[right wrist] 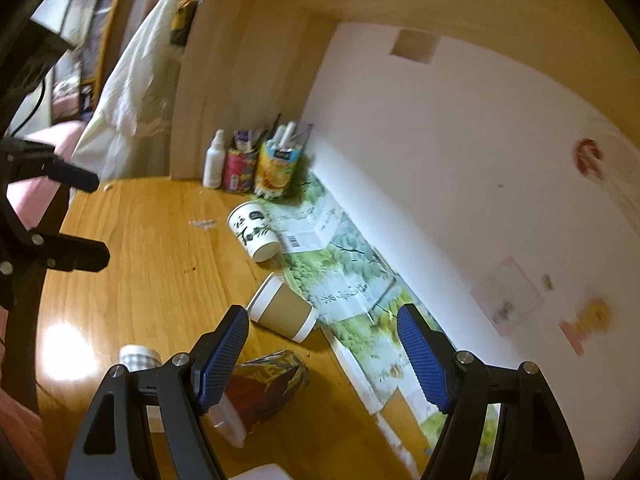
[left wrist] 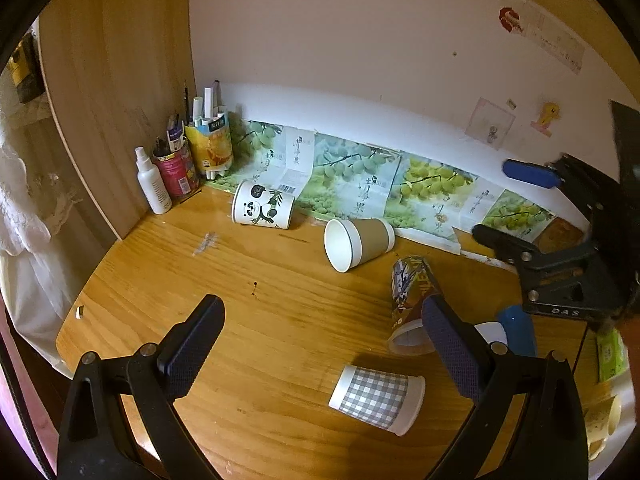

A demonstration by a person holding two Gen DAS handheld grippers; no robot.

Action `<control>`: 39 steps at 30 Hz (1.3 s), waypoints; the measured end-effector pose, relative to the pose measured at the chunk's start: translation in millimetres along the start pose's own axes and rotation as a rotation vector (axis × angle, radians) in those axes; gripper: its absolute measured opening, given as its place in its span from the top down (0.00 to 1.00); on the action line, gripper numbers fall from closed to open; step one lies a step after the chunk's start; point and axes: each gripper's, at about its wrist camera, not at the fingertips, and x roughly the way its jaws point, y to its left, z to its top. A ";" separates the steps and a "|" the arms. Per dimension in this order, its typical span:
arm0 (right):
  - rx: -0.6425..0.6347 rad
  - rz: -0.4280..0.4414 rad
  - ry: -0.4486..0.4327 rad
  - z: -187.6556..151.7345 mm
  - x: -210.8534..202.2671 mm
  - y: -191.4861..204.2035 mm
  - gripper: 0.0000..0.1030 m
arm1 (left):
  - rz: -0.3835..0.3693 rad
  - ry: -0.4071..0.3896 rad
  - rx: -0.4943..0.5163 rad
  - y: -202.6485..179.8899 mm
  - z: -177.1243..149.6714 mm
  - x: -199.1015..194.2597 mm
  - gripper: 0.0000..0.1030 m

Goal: Flip cup upright
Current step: 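Reach the right tool toward the brown-sleeved paper cup lying on its side, then close the right tool on the brown-sleeved cup and lift it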

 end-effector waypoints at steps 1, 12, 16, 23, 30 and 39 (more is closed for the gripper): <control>-0.016 0.015 0.005 -0.5 4.9 -0.7 0.25 | -0.006 0.004 0.004 -0.6 0.4 4.0 0.03; -0.197 0.189 0.093 3.6 74.5 -7.9 0.25 | -0.102 0.058 -0.007 -4.5 8.6 36.9 0.03; -0.197 0.263 0.119 5.9 98.3 -13.0 0.25 | -0.145 0.069 -0.022 -3.3 13.6 48.1 0.03; -0.178 0.363 0.184 6.2 139.2 -9.5 0.25 | -0.207 0.094 -0.094 4.5 17.2 65.6 0.03; -0.174 0.403 0.231 -1.2 167.9 -1.9 0.25 | -0.221 0.122 -0.131 8.7 14.6 78.2 0.03; -0.154 0.418 0.286 -5.6 191.0 0.6 0.25 | -0.240 0.147 -0.134 7.2 11.7 85.2 0.03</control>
